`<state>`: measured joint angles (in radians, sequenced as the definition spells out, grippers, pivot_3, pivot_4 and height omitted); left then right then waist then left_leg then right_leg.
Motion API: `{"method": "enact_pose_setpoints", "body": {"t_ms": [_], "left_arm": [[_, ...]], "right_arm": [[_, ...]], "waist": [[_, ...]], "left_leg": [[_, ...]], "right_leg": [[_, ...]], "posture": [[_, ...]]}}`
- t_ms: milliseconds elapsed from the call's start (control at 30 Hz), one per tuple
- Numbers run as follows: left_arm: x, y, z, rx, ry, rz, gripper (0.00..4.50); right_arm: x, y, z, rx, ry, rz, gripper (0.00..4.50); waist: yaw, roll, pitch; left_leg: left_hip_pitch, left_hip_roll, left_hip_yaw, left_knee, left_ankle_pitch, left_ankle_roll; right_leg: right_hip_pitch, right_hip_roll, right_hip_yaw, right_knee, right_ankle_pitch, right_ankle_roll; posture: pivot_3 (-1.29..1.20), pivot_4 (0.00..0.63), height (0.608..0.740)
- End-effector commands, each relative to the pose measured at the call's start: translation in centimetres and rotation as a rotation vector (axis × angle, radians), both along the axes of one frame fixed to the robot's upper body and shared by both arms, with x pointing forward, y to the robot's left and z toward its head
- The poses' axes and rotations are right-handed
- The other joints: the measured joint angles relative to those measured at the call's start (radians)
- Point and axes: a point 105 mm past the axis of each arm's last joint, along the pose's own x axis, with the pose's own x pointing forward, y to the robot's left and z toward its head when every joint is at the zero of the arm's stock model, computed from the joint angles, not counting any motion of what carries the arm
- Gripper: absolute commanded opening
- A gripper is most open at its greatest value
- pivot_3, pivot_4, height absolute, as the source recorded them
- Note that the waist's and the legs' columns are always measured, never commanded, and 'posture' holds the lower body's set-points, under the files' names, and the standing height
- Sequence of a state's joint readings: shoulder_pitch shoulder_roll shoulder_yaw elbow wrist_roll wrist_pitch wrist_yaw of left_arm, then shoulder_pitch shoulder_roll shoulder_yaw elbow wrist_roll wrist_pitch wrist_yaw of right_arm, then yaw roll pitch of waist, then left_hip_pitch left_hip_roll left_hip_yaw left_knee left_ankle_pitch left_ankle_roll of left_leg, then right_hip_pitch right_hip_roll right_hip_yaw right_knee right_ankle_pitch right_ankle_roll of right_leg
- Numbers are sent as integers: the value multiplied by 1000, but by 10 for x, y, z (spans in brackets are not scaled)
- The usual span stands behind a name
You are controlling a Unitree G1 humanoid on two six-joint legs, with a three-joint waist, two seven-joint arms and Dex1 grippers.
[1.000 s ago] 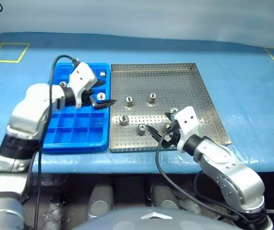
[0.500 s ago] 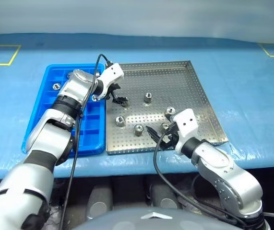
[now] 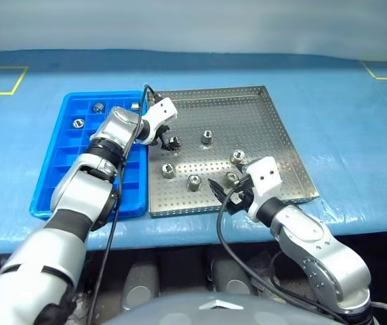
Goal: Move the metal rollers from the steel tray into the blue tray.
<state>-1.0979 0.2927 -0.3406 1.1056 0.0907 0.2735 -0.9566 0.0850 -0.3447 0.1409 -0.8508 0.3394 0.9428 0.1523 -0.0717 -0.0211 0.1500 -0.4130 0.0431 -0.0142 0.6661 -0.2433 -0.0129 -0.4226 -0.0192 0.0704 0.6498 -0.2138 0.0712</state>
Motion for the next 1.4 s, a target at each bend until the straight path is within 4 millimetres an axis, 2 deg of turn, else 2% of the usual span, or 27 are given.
{"method": "enact_pose_setpoints", "body": {"t_ms": [33, 167, 267, 300, 400, 533, 667, 767, 867, 1000, 1100, 1267, 1400], "left_arm": [[-2, 2, -4, 27, 15, -10, 4087], [-6, 4, -10, 79, 39, -43, 2928], [-6, 5, -9, 90, 36, -48, 1894], [-5, 6, -8, 88, 35, -48, 1718], [-2, 2, 3, 47, 12, -47, 1733], [8, -7, 38, -114, -78, -25, 1733], [12, -1, 68, -240, -166, 27, 1733], [7, 34, 87, -261, -310, 127, 1733], [-6, 58, 97, -249, -407, 217, 1733], [-34, 135, 108, -127, -600, 560, 1733], [-57, 169, 105, -47, -657, 741, 1733], [-93, 205, 90, -2, -690, 1003, 1733], [-105, 213, 70, -21, -661, 1090, 1733]], "right_arm": [[0, 1, 15, 13, -63, 6, 4500], [0, 1, 15, 15, -65, 4, 4500], [0, 1, 15, 16, -64, 0, 4500], [0, 1, 15, 17, -64, -1, 4500], [0, 1, 15, 19, -63, -4, 4500], [1, 2, 16, 23, -69, -2, 4500], [3, 3, 19, 32, -84, -8, 4500], [8, 8, 21, 47, -93, -14, 4500], [9, 12, 21, 57, -94, -9, 4500], [13, 22, 18, 71, -86, 28, 4500], [15, 29, 17, 79, -80, 58, 4500], [20, 42, 17, 90, -76, 121, 4500], [21, 47, 16, 89, -74, 151, 4500]], "waist": [[-6, 0, 0], [-12, 0, 0], [-13, 0, 0], [-13, 0, 0], [-13, 0, 0], [-11, 0, 0], [-9, 0, 0], [-17, 1, 0], [-19, 1, 0], [-6, 1, 0], [16, 0, 0], [62, -1, 0], [86, -2, -1]], "left_leg": [[0, 0, 0, 0, 0, 0], [0, 0, 0, -1, 0, 0], [0, 0, 0, -2, 0, 0], [0, 0, 0, -2, 0, 0], [0, 0, 0, -1, 0, 0], [-1, 0, 0, -2, 0, 0], [-2, 0, 0, -1, 0, 0], [-1, 0, 1, -3, 0, 0], [0, 1, 1, -4, 0, 0], [1, 1, 0, -4, 0, 0], [1, 1, -2, -3, 1, -1], [2, 1, -2, -2, 2, -4], [3, 0, -3, -1, 3, -6]], "right_leg": [[0, 0, 0, 0, 0, 0], [0, 0, 0, 0, 0, -1], [0, 0, 0, 0, 0, -1], [0, 0, 0, 0, 0, -1], [0, 0, 0, 0, 0, -1], [-2, 0, 0, 0, 0, -1], [-3, 0, 0, 1, 1, -2], [-3, 0, 2, 1, 2, -3], [-5, 0, 3, 5, 1, -5], [-6, 1, 1, 11, -2, -7], [-5, 0, -1, 11, -2, -8], [-3, -1, -2, 10, -3, -5], [-2, -1, -3, 10, -5, -8]], "posture": [[-112, 150, 740], [-112, 150, 740], [-114, 150, 740], [-113, 150, 740], [-113, 150, 740], [-103, 150, 740], [-91, 150, 740], [-73, 150, 740], [-36, 150, 740], [22, 150, 740], [69, 150, 740], [123, 150, 740], [137, 150, 740]]}}
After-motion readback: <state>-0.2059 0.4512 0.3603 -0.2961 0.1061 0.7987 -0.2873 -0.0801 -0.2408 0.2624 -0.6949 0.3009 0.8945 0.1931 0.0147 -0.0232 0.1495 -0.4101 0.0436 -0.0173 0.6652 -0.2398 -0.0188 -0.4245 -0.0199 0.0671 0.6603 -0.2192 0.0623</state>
